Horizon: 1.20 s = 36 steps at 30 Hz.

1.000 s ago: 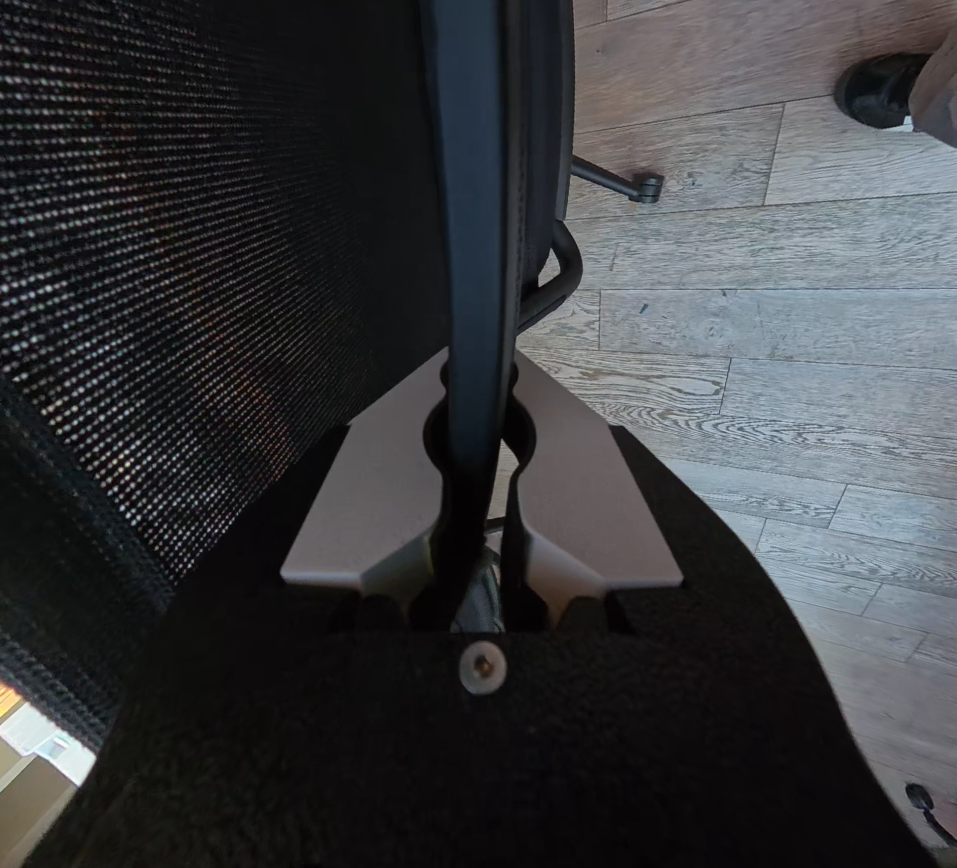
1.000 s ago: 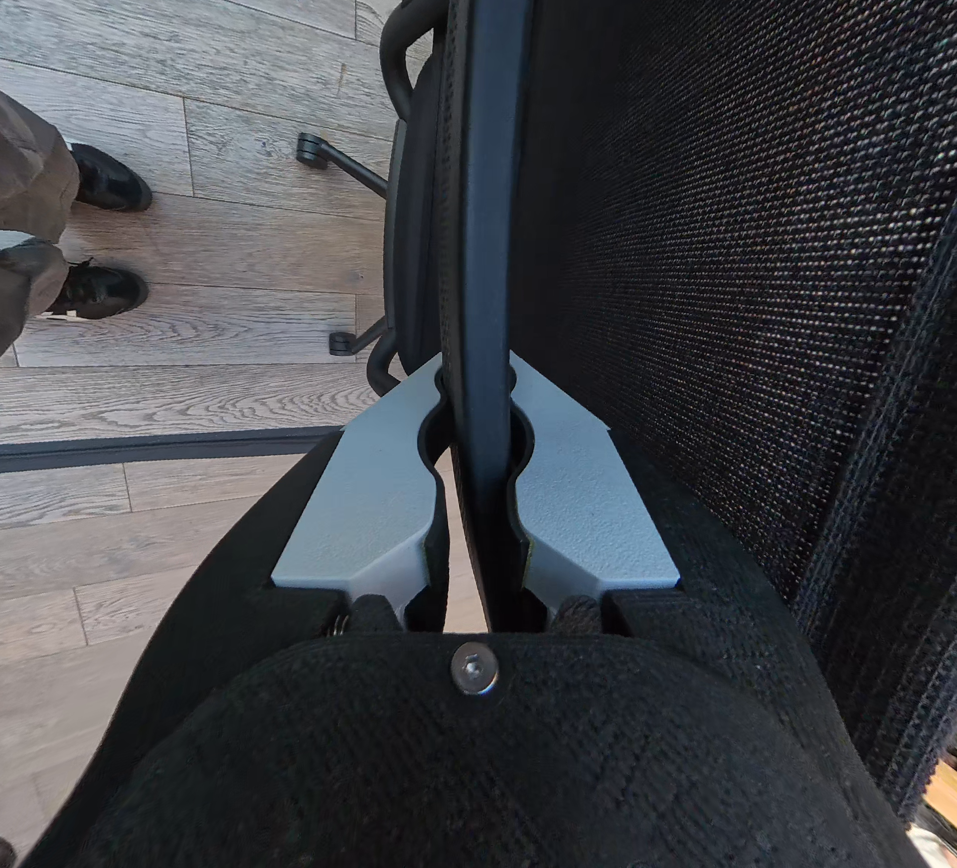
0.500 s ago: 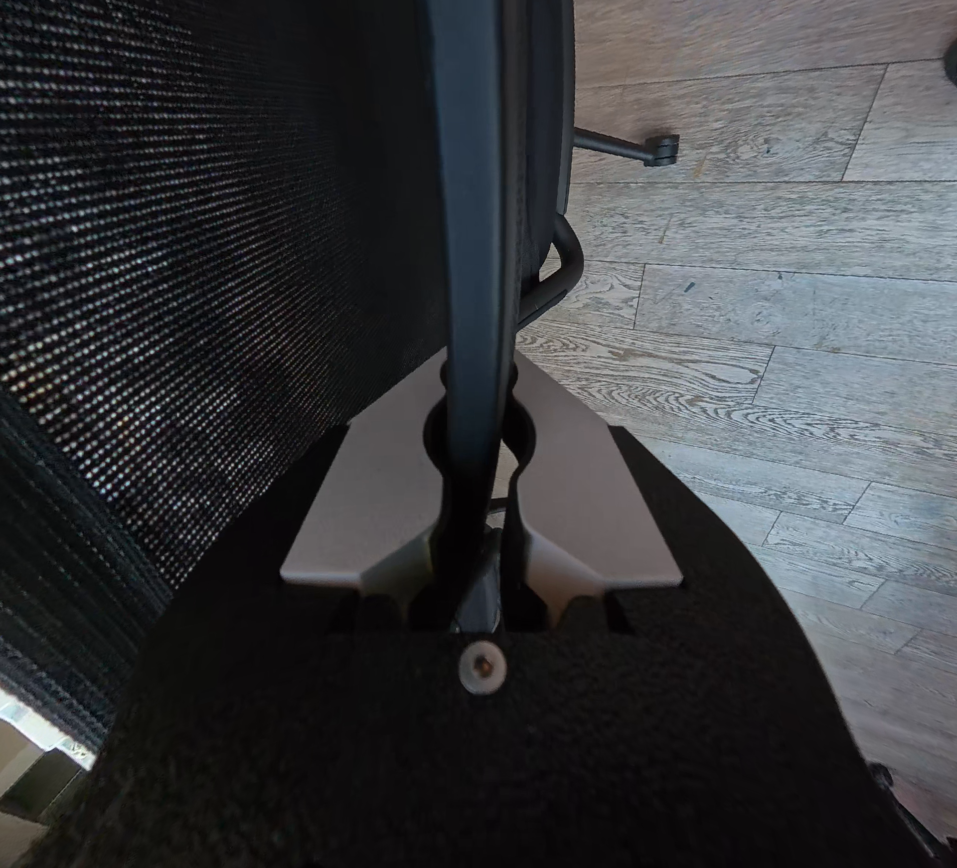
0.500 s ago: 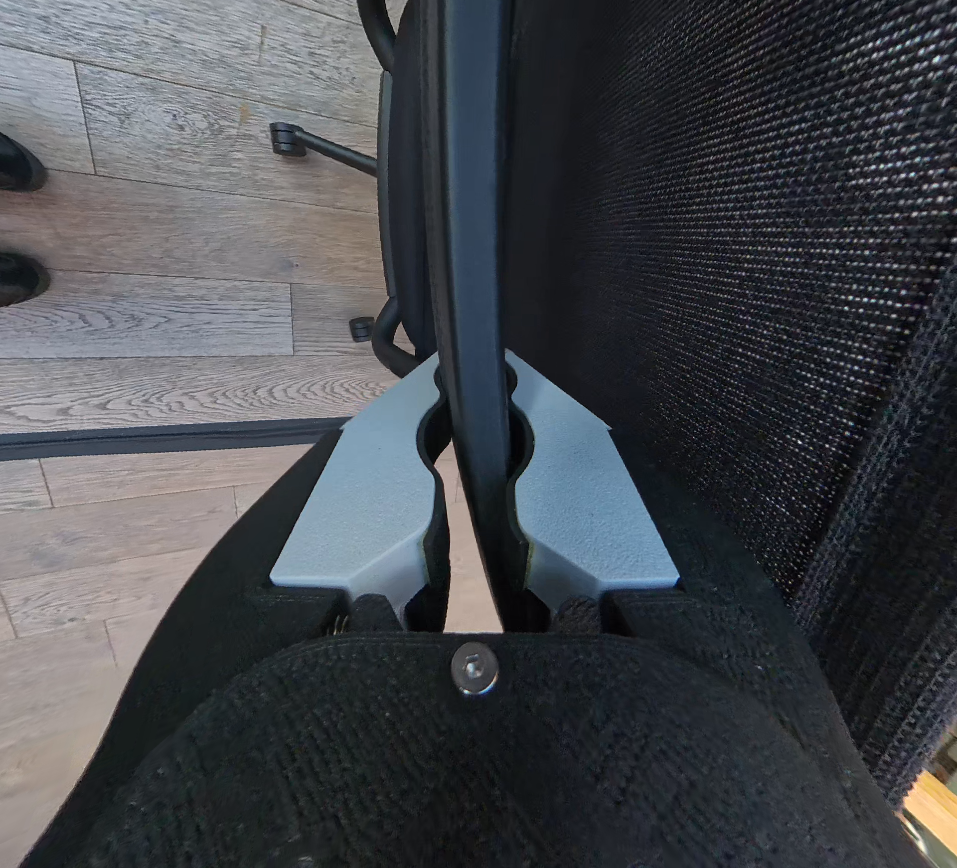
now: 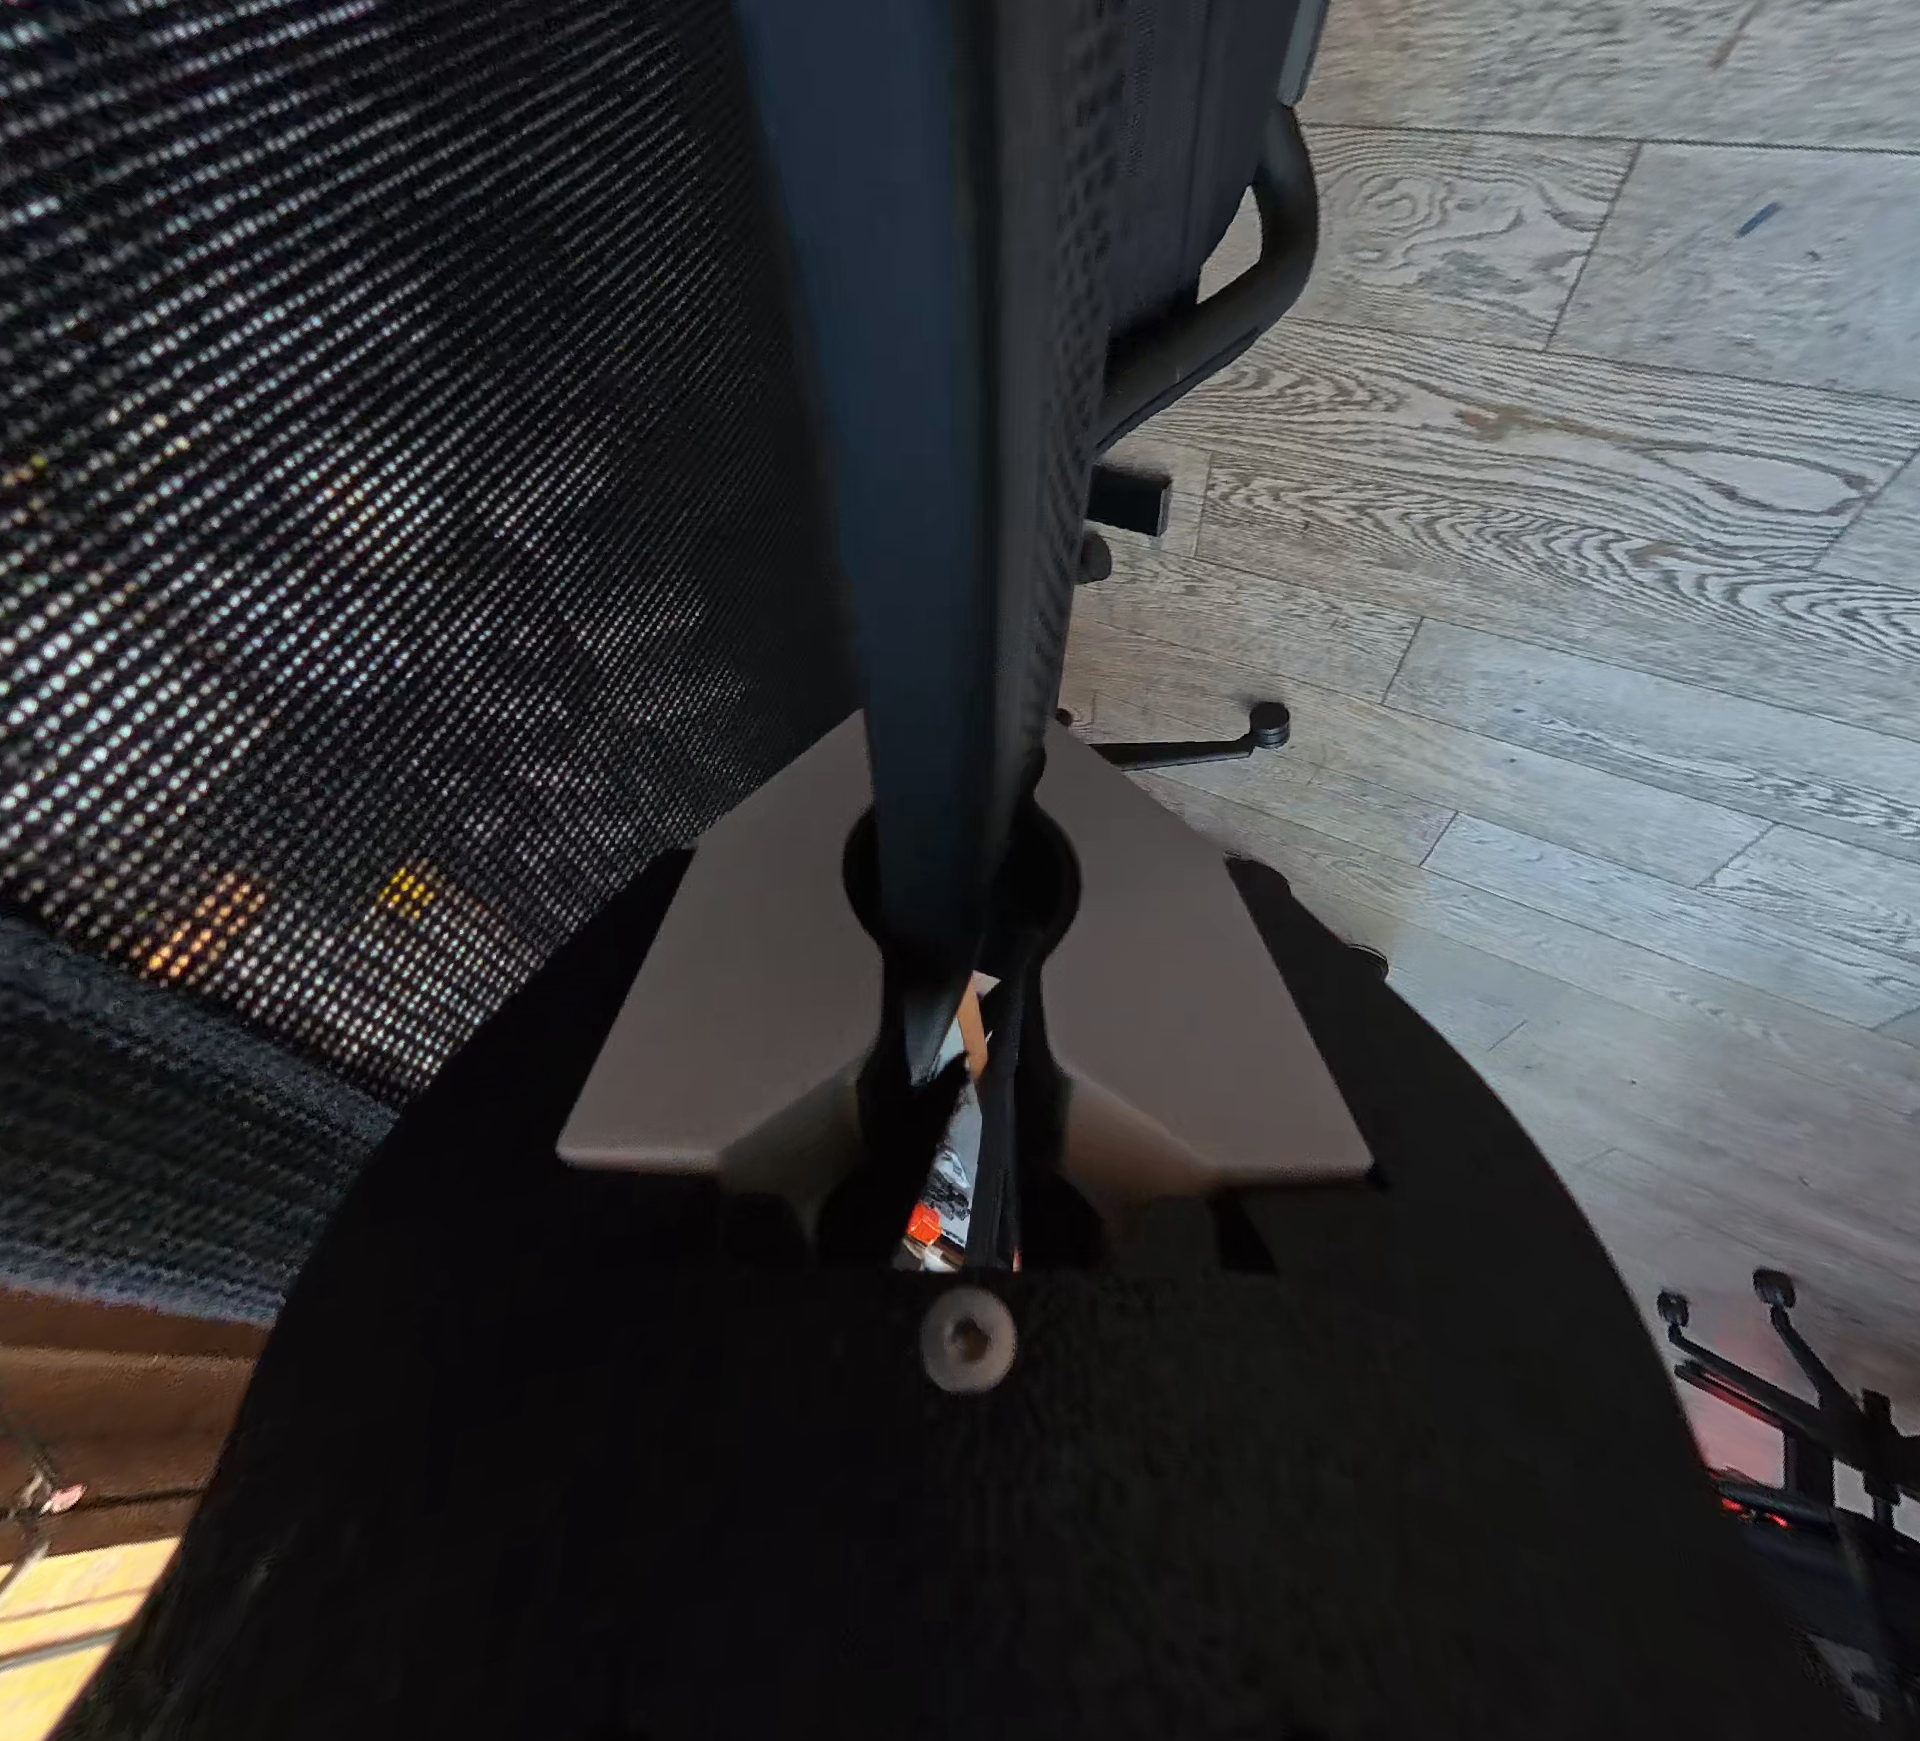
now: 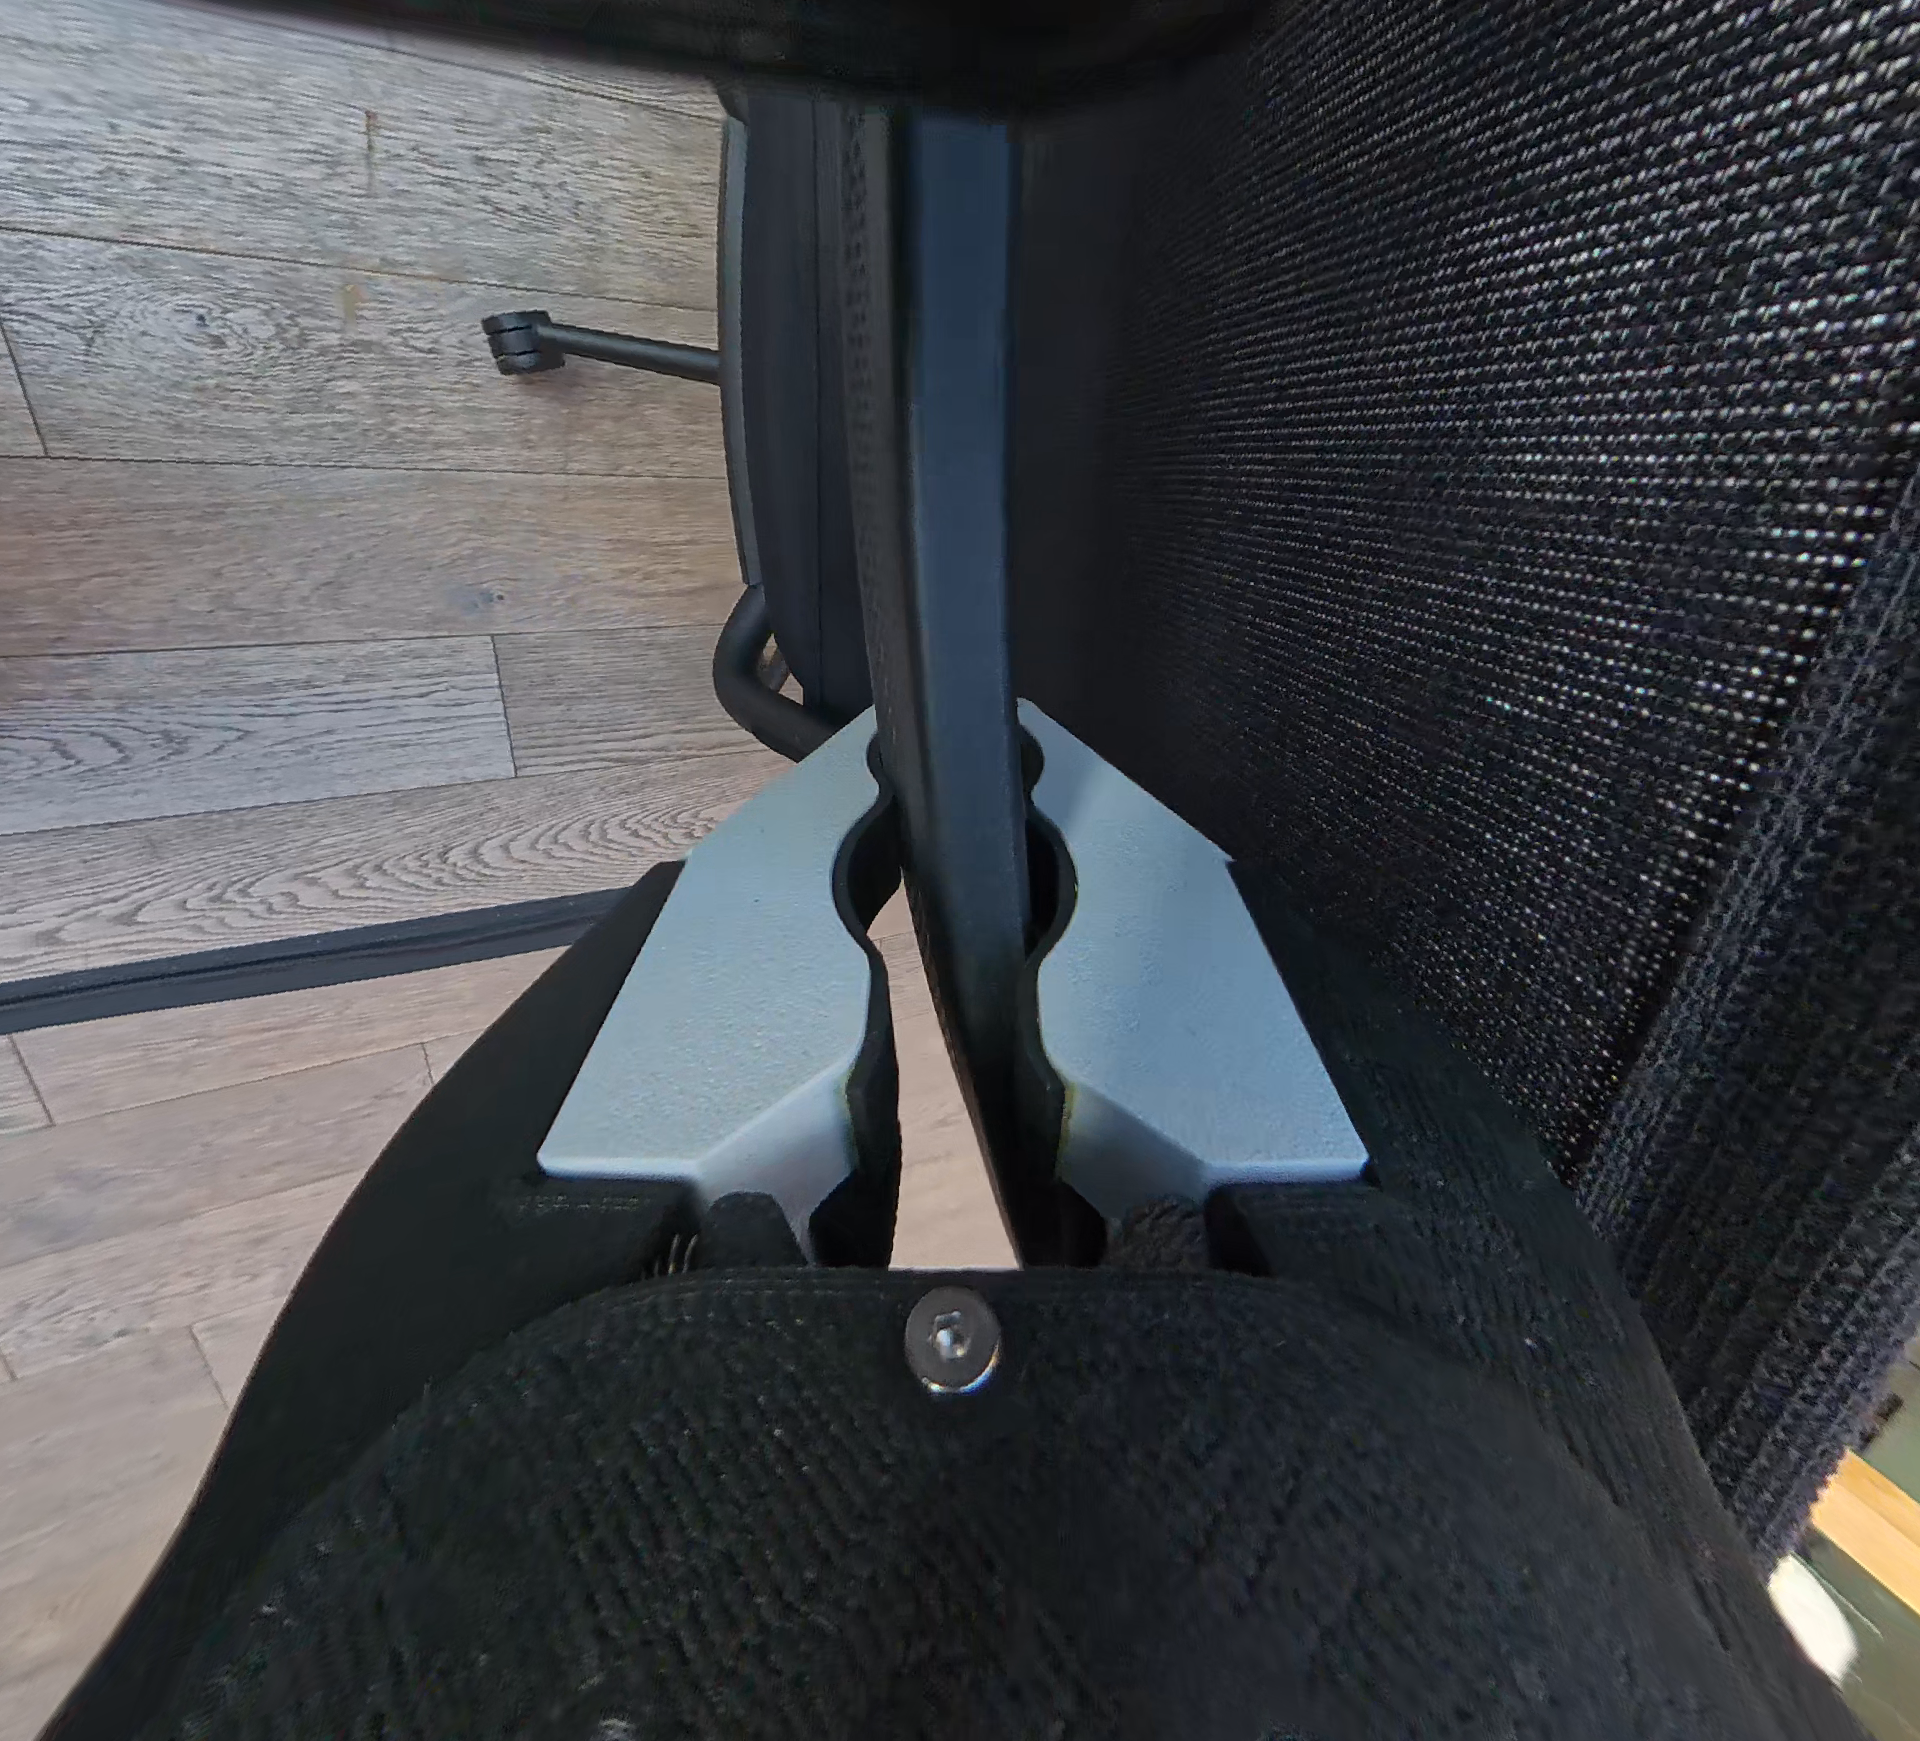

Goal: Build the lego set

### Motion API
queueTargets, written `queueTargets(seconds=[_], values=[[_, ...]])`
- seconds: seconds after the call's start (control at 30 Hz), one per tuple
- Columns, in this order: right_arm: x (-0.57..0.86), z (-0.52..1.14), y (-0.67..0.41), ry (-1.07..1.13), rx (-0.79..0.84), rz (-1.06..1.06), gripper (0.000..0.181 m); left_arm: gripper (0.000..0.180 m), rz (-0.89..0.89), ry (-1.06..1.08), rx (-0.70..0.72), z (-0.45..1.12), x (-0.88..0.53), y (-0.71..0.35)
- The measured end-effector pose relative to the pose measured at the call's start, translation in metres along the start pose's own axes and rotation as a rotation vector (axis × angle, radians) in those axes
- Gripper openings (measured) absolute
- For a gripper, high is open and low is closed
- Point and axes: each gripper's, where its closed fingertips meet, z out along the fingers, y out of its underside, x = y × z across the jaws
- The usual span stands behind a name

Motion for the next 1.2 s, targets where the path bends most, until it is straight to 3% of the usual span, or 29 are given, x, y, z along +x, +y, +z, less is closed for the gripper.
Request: queueTargets(seconds=[0.07, 0.17, 0.23, 0.3, 0.43, 0.6, 0.73, 0.87, 1.0, 1.2], values=[[0.011, 0.001, 0.0, 0.069, -0.011, 0.023, 0.023, 0.017, -0.058, -0.083, -0.009, 0.001, -0.01, 0.002], [0.02, -0.012, -0.005, 0.191, 0.067, 0.084, 0.067, 0.042, -0.306, -0.164, 0.042, -0.004, -0.017, 0.001], [0.007, -0.04, -0.01, 0.203, 0.203, 0.143, 0.066, 0.056, -0.499, -0.154, 0.153, -0.02, -0.01, -0.009], [-0.009, -0.079, 0.005, 0.246, 0.316, 0.239, 0.066, 0.066, -0.641, -0.223, 0.364, -0.057, -0.001, -0.025], [-0.054, -0.157, 0.086, 0.325, 0.36, 0.494, 0.067, 0.074, -0.727, -0.241, 0.655, -0.145, 0.038, -0.085], [-0.101, -0.26, 0.22, 0.52, 0.273, 0.896, 0.07, 0.086, -0.592, 0.059, 1.06, -0.263, 0.066, -0.243], [-0.143, -0.33, 0.327, 0.72, 0.169, 1.083, 0.071, 0.092, -0.404, 0.176, 1.233, -0.336, 0.064, -0.358], [-0.181, -0.368, 0.429, 0.806, 0.04, 1.188, 0.077, 0.096, -0.323, 0.257, 1.418, -0.403, 0.047, -0.464], [-0.188, -0.383, 0.523, 0.827, 0.005, 1.254, 0.084, 0.095, -0.297, 0.237, 1.511, -0.445, 0.013, -0.563], [-0.15, -0.382, 0.631, 0.811, 0.009, 1.285, 0.09, 0.099, -0.285, 0.212, 1.524, -0.469, -0.049, -0.678]])
